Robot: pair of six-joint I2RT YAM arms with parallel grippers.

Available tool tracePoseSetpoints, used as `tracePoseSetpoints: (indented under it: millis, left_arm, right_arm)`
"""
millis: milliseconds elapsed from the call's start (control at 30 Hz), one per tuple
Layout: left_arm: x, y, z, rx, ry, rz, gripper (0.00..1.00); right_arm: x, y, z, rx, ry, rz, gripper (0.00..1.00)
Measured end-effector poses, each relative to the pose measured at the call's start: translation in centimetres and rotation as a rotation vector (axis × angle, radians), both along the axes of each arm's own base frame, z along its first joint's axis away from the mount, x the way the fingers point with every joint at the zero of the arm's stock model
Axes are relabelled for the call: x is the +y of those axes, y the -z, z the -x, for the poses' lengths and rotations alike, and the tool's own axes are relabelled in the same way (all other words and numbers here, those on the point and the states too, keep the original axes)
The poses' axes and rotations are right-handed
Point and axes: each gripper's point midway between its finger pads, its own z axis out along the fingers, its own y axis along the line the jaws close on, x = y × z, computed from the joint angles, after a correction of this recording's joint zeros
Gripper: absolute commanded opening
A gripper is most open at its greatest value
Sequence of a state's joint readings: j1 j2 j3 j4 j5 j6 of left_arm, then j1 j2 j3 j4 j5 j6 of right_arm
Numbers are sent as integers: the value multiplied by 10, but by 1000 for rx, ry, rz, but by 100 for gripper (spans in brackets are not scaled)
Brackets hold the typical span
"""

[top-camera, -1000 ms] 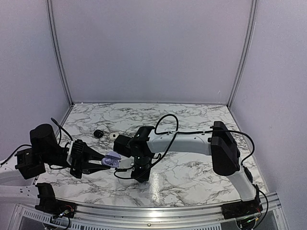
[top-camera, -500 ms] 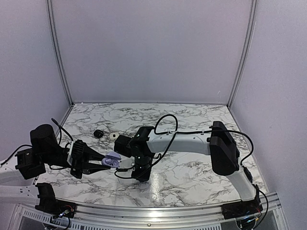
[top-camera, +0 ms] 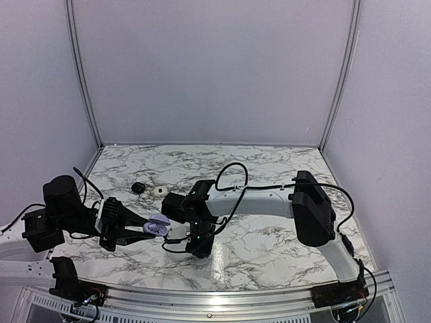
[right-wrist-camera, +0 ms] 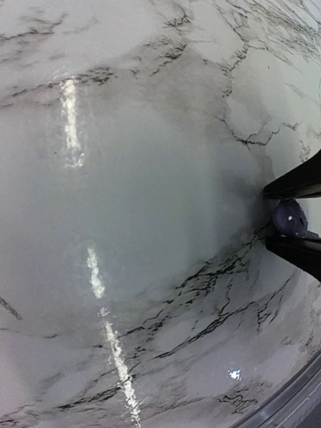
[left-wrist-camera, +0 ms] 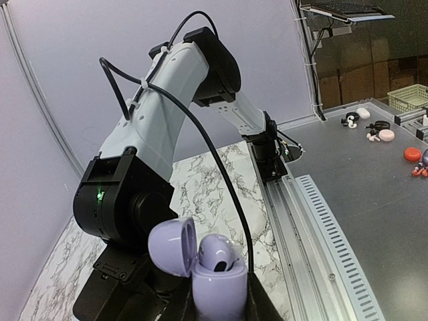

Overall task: Insert the wireless bluetooth earbuds into the charging case
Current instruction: Pick up the right earbud from the center of the board.

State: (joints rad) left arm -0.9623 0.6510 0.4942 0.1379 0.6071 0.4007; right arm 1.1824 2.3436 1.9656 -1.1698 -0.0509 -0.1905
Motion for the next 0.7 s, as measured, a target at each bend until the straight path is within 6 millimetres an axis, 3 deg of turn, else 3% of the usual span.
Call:
tracePoseSetpoints:
  millis: [300,533,700]
  left_arm:
    - [0,0,-2,-1,-9,-2,0]
    - [-1,0,-8,-5,-43,0,0]
    - [-1,-1,-17,-7,-92,4,0]
  right_arm:
    - [0,0,-1,-2,5,1,4]
    - [0,-1,-5,11,20,-17,0]
    - [-6,-13,-26,-1,83,-96,0]
